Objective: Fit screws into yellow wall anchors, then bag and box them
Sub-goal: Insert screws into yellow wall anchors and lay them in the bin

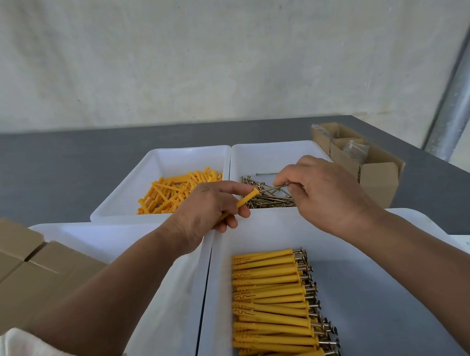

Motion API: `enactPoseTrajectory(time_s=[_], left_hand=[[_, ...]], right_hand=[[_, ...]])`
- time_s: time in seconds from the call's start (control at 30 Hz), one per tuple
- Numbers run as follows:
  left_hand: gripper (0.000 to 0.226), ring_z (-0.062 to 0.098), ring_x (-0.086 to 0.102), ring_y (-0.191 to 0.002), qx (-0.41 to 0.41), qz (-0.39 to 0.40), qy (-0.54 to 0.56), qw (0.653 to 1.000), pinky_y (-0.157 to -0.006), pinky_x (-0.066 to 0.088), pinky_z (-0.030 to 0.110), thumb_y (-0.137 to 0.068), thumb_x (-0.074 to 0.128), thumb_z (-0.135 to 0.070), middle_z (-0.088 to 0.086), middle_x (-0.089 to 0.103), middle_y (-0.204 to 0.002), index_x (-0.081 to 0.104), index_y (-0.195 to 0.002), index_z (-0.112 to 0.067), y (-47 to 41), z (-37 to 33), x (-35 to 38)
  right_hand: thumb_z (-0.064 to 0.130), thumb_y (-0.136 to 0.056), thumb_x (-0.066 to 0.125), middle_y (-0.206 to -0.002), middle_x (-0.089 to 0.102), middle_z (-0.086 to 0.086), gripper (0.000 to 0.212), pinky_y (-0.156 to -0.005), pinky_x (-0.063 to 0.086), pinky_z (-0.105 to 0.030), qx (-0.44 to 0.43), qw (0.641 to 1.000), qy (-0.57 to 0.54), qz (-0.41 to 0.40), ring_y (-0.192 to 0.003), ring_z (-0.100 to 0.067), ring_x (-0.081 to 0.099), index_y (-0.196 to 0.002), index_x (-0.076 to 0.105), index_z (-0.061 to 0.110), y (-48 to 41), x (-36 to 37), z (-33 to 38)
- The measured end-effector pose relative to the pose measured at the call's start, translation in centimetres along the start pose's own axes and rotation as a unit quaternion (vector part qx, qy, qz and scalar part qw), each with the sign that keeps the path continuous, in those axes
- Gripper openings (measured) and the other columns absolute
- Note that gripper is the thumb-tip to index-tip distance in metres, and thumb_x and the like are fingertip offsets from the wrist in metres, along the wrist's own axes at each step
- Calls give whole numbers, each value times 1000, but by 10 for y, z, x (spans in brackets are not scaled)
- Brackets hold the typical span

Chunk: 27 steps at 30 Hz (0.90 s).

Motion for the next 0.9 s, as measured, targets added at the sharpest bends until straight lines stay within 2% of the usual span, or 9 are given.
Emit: enactPoseTrajectory(time_s=[0.37,0.53,0.8,0.9], left_hand=[[42,9,59,-56,4,12,-27,1000,-46,44,18,-82,47,9,6,69,-76,77,-88,-21,1,-1,4],[43,8,59,-55,1,13,-29,999,-48,45,17,-80,49,9,4,67,-72,78,-81,-22,1,0,5],[38,6,60,-57,-3,17,-50,999,-51,47,16,-81,50,8,2,67,-70,77,-84,-18,3,-2,8],[36,7,60,-58,-6,15,-50,999,-52,47,16,-81,52,8,3,67,-72,77,-89,-16,3,-1,7]], right_hand=[[13,-98,51,-93,51,9,28,-67,32,-26,-23,1000,14,0,-86,-10,43,-111,71,29,1,2,6],[13,-99,51,-94,53,9,29,-71,38,-29,-36,999,-2,21,-89,-12,48,-113,70,29,3,6,11],[14,-98,50,-93,53,9,28,-67,33,-25,-62,997,-9,52,-81,-9,44,-113,66,31,6,12,22],[15,-97,48,-95,55,9,31,-71,40,-29,-67,995,-15,67,-85,-9,47,-116,64,34,8,15,25]])
Point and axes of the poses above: each hand's wrist, its own y-axis away from the middle knuckle, its own x-axis out of the palm, z = x × y, the point moved 9 cm from there along -y, towards the middle knuckle
